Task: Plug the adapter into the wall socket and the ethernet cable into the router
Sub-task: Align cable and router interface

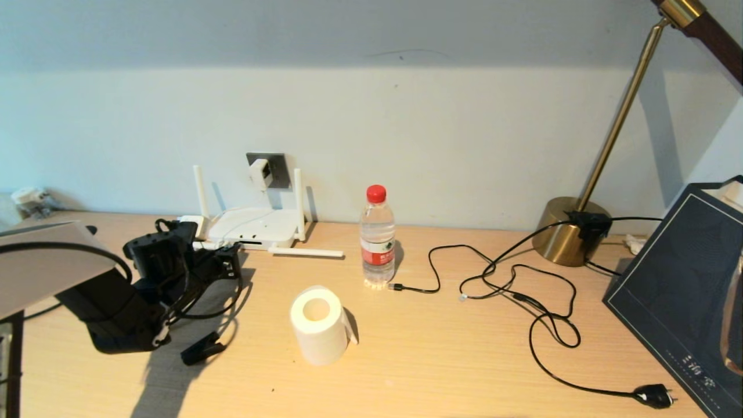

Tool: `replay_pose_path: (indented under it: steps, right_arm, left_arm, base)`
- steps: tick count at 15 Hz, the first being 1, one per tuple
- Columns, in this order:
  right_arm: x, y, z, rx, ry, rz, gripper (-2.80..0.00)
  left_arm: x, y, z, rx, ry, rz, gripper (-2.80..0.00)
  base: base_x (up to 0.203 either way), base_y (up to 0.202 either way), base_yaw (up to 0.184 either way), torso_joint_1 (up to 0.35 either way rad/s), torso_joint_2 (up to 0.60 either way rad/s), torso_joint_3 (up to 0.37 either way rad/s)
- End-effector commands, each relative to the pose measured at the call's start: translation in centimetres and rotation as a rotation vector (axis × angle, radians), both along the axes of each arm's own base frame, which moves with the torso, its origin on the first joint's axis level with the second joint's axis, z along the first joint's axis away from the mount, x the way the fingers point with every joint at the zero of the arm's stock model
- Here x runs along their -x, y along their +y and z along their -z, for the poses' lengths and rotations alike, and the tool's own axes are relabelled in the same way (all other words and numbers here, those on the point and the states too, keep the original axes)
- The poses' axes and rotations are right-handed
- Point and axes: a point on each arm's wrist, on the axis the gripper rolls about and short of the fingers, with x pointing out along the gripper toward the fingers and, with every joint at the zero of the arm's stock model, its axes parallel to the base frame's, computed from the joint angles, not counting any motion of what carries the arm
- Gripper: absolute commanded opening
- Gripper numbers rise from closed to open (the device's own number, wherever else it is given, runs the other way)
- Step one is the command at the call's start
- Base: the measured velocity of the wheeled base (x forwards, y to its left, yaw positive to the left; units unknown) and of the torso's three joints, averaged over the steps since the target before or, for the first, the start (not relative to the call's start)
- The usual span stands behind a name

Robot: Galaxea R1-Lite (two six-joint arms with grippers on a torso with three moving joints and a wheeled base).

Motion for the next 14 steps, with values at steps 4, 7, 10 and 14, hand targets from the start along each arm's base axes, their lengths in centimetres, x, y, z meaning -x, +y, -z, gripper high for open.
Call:
replay_pose_path:
  steps: [4, 7, 10, 14]
  right_arm:
    - [0.0, 0.0, 0.0, 0.001, 0.001, 0.0, -2.8]
    - [0.0, 0.0, 0.0, 0.001, -0.001, 0.0, -2.8]
    - [0.0, 0.0, 0.0, 0.001, 0.0, 0.0, -2.8]
    - [0.0, 0.0, 0.0, 0.001, 0.0, 0.0, -2.8]
  left_arm:
    - [0.0, -0.3, -0.1, -0.002, -0.008, 0.008, -2.8]
    - [0.1, -0.7, 0.0, -0.003, -0.004, 0.018, -2.8]
    - [0.1, -1.0, -0.1, -0.005, -0.007, 0.026, -2.8]
    - [0.3, -1.0, -0.5, -0.006, -0.013, 0.023, -2.8]
  base:
    - [0.0, 0.0, 0.0, 0.0, 0.0, 0.0]
    - [0.0, 0.0, 0.0, 0.0, 0.0, 0.0]
    - [0.0, 0.0, 0.0, 0.0, 0.0, 0.0]
    - [0.0, 0.0, 0.0, 0.0, 0.0, 0.0]
